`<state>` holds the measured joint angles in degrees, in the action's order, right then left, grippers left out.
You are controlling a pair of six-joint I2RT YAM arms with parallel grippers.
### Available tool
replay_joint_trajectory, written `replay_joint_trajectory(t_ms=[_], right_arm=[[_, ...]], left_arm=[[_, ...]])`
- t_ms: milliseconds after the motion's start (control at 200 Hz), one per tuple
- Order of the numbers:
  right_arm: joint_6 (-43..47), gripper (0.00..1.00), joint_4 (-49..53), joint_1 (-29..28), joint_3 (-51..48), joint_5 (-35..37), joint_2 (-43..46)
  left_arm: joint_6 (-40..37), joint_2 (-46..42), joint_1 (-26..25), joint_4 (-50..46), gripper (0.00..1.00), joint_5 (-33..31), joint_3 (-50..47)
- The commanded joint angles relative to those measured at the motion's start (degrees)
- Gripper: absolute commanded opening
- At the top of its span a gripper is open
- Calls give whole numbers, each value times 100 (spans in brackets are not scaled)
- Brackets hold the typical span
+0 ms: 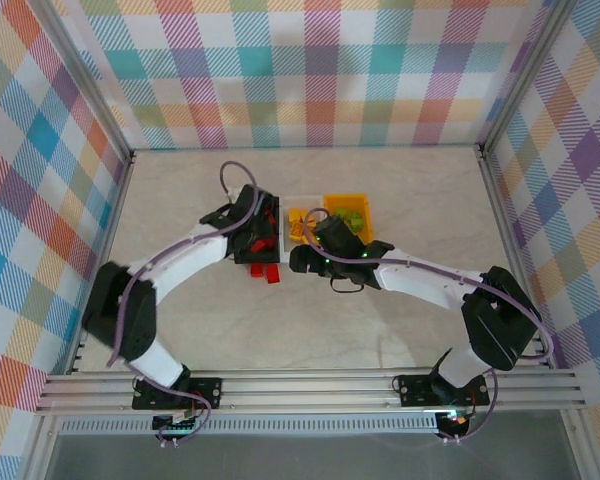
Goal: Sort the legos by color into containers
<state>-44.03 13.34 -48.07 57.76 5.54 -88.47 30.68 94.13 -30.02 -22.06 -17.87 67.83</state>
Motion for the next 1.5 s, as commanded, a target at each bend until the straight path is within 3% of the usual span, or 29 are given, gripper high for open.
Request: replay_joint_trajectory(t_ms=[0,80,160,395,605,770,935,1185,1360,1495], right_arm=[[-27,83,54,-139,-63,44,-148],[-8,83,30,-234,-4,44,-271],[36,83,11,-319,132,60,-451],[288,78,-17,-522,903,144,-1309],[401,77,120,-579,1634,146,-2111],[439,76,511,-601,2099,281,-2570],[407,68,690,-633,2174,364,-2779],[427,45,600,-626,1844,610,-2635],[675,32,402,-633,1601,676,-2216],[774,29,163,-632,1304,677,-1553]], left_arm=[[-85,478,143,-199,42,174,499],[-51,497,172,-229,62,332,677],[31,104,155,-103,76,540,564],[250,-1776,6,-134,100,625,-613],[577,-3421,5,-590,100,282,-1993],[740,-4084,5,-900,100,186,-2491],[808,-4085,5,-948,100,231,-2641],[772,-3902,5,-851,100,356,-2686],[599,-3757,5,-787,100,480,-2694],[500,-3661,-4,-706,100,484,-2801]])
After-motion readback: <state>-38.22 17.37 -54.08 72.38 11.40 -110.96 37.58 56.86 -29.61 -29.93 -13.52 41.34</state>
